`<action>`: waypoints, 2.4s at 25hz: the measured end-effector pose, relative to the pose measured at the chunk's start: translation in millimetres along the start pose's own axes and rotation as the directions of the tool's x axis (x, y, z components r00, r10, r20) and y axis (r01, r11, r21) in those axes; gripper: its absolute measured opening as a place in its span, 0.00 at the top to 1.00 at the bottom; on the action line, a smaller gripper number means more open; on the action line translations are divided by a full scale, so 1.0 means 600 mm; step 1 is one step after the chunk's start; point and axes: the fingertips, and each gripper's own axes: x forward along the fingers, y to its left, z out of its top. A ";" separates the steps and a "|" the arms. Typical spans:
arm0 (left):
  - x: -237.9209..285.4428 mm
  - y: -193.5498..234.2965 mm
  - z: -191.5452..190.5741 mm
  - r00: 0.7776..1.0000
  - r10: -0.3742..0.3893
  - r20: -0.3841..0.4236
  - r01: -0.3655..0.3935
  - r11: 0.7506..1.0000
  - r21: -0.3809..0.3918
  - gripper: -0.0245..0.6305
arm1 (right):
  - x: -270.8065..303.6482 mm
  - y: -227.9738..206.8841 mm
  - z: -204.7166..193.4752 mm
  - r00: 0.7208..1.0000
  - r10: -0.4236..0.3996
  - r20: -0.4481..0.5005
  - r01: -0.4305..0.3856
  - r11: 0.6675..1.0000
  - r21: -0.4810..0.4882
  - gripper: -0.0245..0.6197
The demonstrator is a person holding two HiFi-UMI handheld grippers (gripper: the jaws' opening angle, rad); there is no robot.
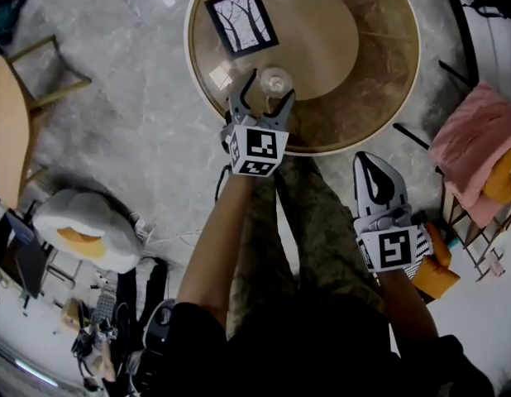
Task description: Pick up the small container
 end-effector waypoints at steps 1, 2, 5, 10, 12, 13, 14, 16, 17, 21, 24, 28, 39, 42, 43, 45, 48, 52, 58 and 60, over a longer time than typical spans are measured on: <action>0.006 -0.001 0.001 1.000 -0.004 0.002 0.004 1.000 0.005 0.44 | 0.006 -0.005 -0.003 1.000 -0.001 -0.002 0.001 1.000 0.016 0.93; 0.012 -0.002 0.001 1.000 -0.007 0.003 0.007 1.000 0.009 0.44 | 0.013 -0.010 -0.006 1.000 -0.002 -0.001 0.002 0.999 0.036 0.93; 0.024 -0.005 0.000 1.000 -0.017 0.002 0.017 1.000 0.013 0.44 | 0.030 -0.023 -0.010 1.000 -0.008 0.009 0.007 0.996 0.086 0.93; 0.039 -0.006 -0.001 1.000 -0.018 -0.005 0.018 0.996 0.086 0.44 | 0.057 -0.046 0.000 0.998 -0.059 0.026 0.055 0.989 0.141 0.93; 0.044 -0.006 -0.003 1.000 -0.006 -0.003 0.007 0.991 0.134 0.44 | 0.065 -0.045 0.009 0.997 -0.065 0.037 0.060 0.991 0.122 0.93; 0.046 -0.006 -0.004 1.000 -0.002 -0.001 0.002 0.990 0.140 0.44 | 0.069 -0.041 0.012 0.997 -0.059 0.042 0.054 0.993 0.101 0.93; 0.048 -0.005 -0.006 1.000 -0.001 0.001 0.001 0.991 0.137 0.44 | 0.073 -0.037 0.014 0.998 -0.049 0.044 0.046 0.996 0.081 0.93; 0.054 -0.003 -0.009 1.000 -0.009 0.000 0.009 0.994 0.104 0.44 | 0.077 -0.033 0.014 0.998 -0.035 0.045 0.032 0.997 0.066 0.93; 0.057 -0.003 -0.009 1.000 -0.019 0.000 0.019 0.996 0.082 0.44 | 0.076 -0.035 0.013 0.998 -0.035 0.045 0.032 0.997 0.068 0.93; 0.061 -0.003 -0.009 0.999 -0.037 0.011 0.036 0.998 0.055 0.43 | 0.074 -0.052 0.008 0.997 -0.059 0.047 0.055 0.995 0.086 0.93; 0.061 -0.002 -0.007 0.999 -0.038 0.011 0.037 0.997 0.066 0.43 | 0.075 -0.056 0.003 0.997 -0.069 0.043 0.064 0.993 0.100 0.93; 0.061 -0.003 -0.010 0.999 -0.041 0.001 0.041 0.995 0.094 0.43 | 0.071 -0.048 -0.002 0.997 -0.060 0.044 0.055 0.994 0.095 0.93; 0.041 -0.008 -0.013 1.000 -0.020 0.006 0.019 0.995 0.101 0.43 | 0.052 -0.043 -0.023 0.998 -0.053 0.030 0.051 0.995 0.089 0.93; 0.030 -0.009 -0.014 1.000 -0.013 0.008 0.012 0.996 0.087 0.43 | 0.052 -0.046 -0.027 0.998 -0.053 0.036 0.047 0.989 0.139 0.93; 0.025 -0.009 -0.012 1.000 -0.008 0.012 0.007 0.997 0.077 0.43 | 0.051 -0.048 -0.028 0.998 -0.057 0.038 0.050 0.986 0.157 0.93; 0.013 -0.006 -0.003 1.000 0.002 0.025 -0.004 0.998 0.065 0.43 | 0.050 -0.050 -0.027 0.997 -0.064 0.042 0.056 0.984 0.172 0.93; -0.004 -0.003 0.012 0.999 0.014 0.041 -0.016 0.999 0.052 0.43 | 0.046 -0.051 -0.020 0.996 -0.069 0.055 0.058 0.983 0.175 0.93; -0.029 -0.003 0.039 0.998 0.025 0.058 -0.027 0.999 0.041 0.43 | 0.037 -0.052 -0.006 0.994 -0.076 0.074 0.062 0.982 0.181 0.93; -0.064 -0.012 0.088 0.996 0.020 0.081 -0.024 0.999 0.042 0.43 | 0.029 -0.057 0.019 0.991 -0.090 0.099 0.070 0.980 0.186 0.93; -0.081 -0.014 0.110 0.995 0.023 0.094 -0.026 0.999 0.024 0.43 | 0.029 -0.057 0.030 0.991 -0.087 0.101 0.067 0.980 0.188 0.93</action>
